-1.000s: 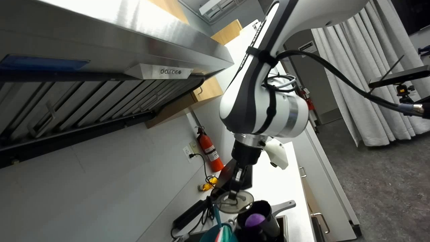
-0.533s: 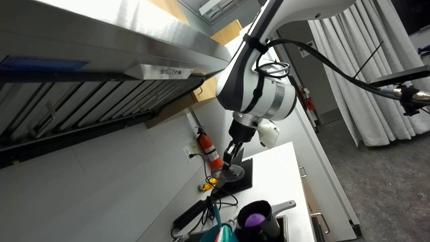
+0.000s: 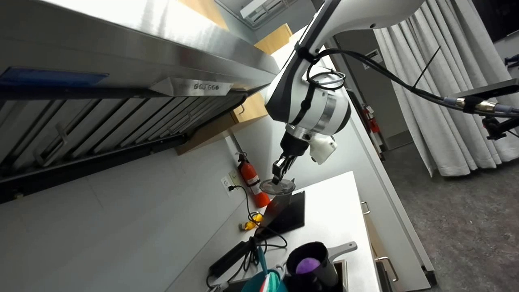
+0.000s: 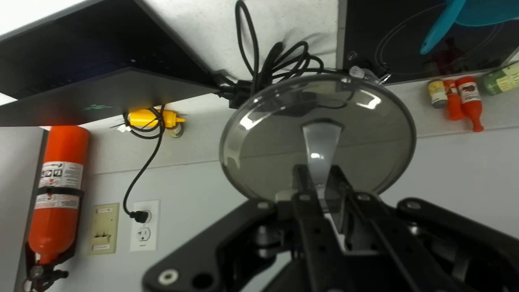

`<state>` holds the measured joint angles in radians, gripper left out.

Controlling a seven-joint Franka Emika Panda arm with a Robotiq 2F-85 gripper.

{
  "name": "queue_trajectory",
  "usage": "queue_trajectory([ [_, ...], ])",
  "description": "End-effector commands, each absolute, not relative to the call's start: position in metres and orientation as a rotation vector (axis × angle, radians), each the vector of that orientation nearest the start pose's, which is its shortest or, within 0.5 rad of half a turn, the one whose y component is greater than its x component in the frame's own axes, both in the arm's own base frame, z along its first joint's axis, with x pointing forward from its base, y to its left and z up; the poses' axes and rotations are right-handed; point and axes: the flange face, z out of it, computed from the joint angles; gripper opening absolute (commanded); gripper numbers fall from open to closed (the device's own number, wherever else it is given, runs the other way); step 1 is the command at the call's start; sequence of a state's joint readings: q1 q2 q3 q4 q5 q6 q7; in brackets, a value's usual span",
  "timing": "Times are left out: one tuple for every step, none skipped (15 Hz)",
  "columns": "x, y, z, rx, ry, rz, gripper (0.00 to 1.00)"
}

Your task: Take the lid from the top of the black pot and put it at the right of the stove then remove the purple object from the pot and put it on the stove

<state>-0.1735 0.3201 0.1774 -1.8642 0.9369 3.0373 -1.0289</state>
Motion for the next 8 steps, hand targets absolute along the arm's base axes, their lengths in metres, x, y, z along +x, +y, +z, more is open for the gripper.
queue_trajectory([
  [0.676,-0.099,0.421,-2.748,-0.02,-1.395,0.04],
  [0.678,-0.103,0.415,-2.754,-0.003,-1.395,0.04],
  [0.679,-0.109,0.412,-2.76,0.009,-1.392,0.04],
  [0.681,-0.114,0.408,-2.768,0.015,-1.382,0.04],
  [0.683,-0.118,0.403,-2.773,0.021,-1.374,0.04],
  [0.683,-0.121,0.397,-2.781,0.024,-1.363,0.04],
  [0.685,-0.124,0.391,-2.787,0.027,-1.354,0.04],
  [0.686,-0.127,0.385,-2.793,0.031,-1.342,0.04],
])
